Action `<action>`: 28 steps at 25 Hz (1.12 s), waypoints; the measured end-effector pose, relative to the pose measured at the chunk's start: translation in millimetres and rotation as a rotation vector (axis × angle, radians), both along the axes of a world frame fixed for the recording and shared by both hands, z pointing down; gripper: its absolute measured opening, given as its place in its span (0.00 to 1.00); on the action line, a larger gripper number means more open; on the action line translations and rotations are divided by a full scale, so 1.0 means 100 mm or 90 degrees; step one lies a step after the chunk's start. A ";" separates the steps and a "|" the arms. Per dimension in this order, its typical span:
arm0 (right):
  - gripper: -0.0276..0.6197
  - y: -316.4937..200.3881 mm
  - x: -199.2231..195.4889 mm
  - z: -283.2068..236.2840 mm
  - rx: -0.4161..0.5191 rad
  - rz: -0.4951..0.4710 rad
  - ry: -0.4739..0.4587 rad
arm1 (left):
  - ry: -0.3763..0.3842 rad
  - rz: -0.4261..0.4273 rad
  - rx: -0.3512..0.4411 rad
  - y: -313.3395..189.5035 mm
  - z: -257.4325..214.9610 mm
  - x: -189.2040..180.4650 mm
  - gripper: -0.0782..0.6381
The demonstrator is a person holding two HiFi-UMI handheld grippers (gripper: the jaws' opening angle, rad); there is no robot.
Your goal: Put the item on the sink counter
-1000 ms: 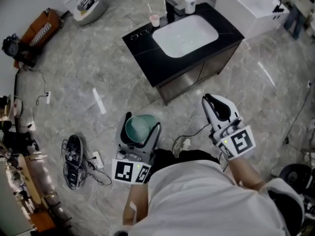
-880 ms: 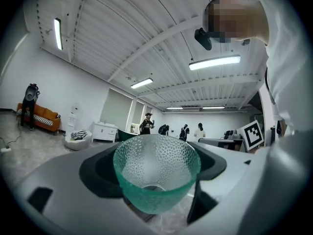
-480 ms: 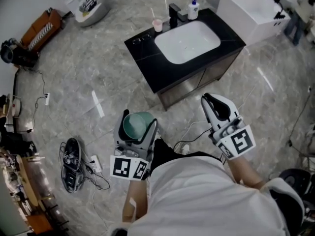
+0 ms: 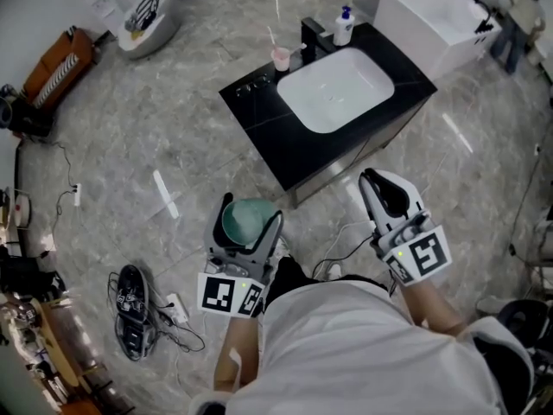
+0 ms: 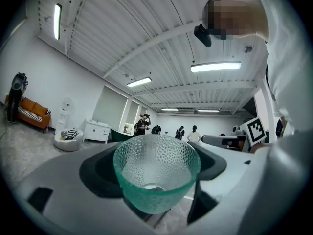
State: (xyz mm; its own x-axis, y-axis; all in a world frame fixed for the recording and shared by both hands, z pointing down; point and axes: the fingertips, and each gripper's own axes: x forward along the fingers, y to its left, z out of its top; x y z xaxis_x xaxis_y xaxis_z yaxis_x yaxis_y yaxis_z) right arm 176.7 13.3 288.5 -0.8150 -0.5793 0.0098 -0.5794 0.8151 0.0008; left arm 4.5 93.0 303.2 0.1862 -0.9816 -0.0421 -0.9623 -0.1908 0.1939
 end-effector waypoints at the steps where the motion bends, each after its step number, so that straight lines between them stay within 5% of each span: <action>1: 0.13 -0.05 -0.09 0.01 -0.001 0.001 0.003 | 0.001 0.002 -0.002 -0.05 0.02 -0.08 0.67; 13: 0.13 -0.52 -1.05 0.13 -0.012 0.034 0.065 | 0.024 0.030 -0.016 -0.55 0.28 -1.10 0.67; 28: 0.13 -0.89 -1.20 -0.06 -0.003 0.104 0.064 | 0.049 0.146 -0.011 -1.04 0.25 -0.99 0.67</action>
